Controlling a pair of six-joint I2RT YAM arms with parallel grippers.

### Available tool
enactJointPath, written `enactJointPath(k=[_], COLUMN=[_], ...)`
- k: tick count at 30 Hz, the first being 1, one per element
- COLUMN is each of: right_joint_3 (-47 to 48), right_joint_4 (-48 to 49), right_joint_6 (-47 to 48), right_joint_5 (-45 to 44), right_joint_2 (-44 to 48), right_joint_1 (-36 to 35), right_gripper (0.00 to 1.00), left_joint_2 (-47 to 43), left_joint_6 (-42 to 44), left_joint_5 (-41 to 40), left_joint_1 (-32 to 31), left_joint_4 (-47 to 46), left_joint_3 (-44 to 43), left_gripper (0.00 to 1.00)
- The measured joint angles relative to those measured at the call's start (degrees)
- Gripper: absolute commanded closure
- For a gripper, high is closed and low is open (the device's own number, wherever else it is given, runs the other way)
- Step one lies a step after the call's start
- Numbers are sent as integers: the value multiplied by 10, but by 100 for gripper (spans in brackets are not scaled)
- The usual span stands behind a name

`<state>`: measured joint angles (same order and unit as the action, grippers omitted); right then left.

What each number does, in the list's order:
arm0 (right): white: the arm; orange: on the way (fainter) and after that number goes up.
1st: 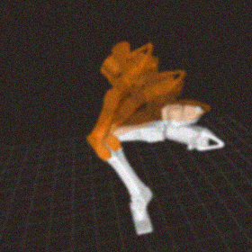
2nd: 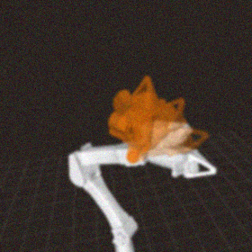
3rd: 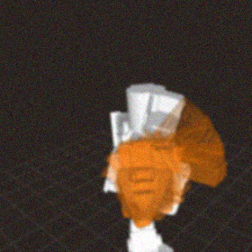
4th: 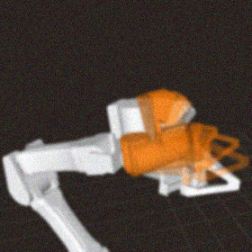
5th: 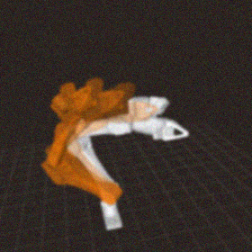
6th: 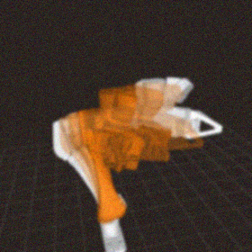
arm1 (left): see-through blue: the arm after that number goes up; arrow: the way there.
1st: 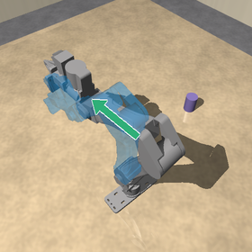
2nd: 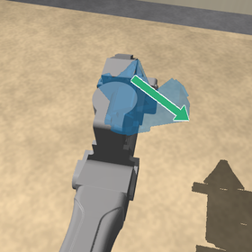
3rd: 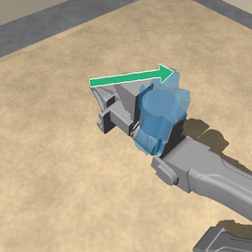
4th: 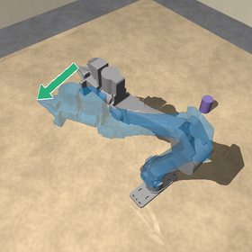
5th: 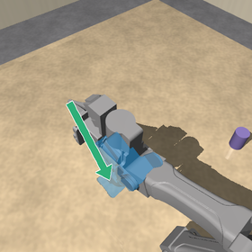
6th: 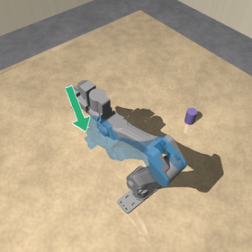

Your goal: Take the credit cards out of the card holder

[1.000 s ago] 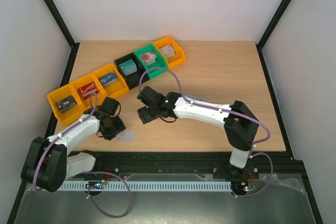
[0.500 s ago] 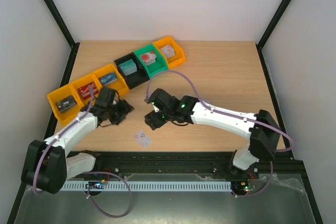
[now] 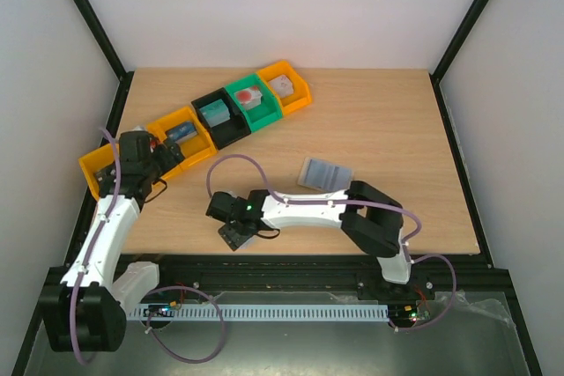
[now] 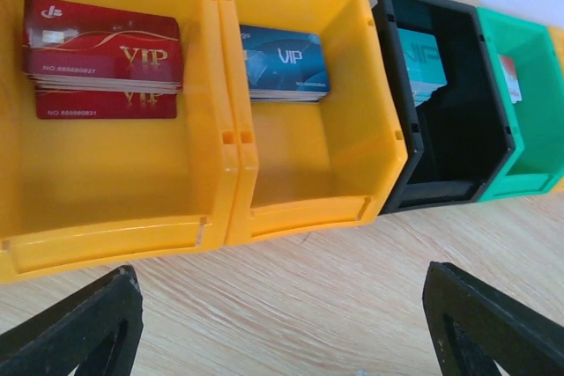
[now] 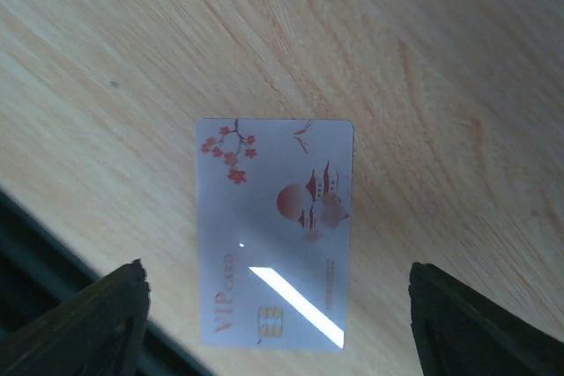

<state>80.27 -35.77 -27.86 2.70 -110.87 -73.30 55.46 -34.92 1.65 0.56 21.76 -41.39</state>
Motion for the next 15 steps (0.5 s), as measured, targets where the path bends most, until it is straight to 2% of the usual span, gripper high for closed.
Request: enactJointPath(k=[5, 8, 11, 15], right_joint_3=[9, 13, 15, 24], right_joint_4=[-4, -2, -1, -3], right_joint_6=[3, 3, 4, 7], right_joint_5=[0, 12, 21, 18], right_joint_2=[-55, -61, -63, -71], right_joint_1=[1, 2, 2, 2], right_gripper=[34, 29, 38, 40], left_joint_2=[-5, -9, -13, -15], left_joint_6=[7, 9, 10, 11], left_joint_5=[0, 0, 0, 0], left_joint_1=[7, 9, 13, 14], left_joint_4=[1, 2, 1, 1], left_joint_3=[12, 18, 24, 31], left_gripper=[12, 12, 12, 11])
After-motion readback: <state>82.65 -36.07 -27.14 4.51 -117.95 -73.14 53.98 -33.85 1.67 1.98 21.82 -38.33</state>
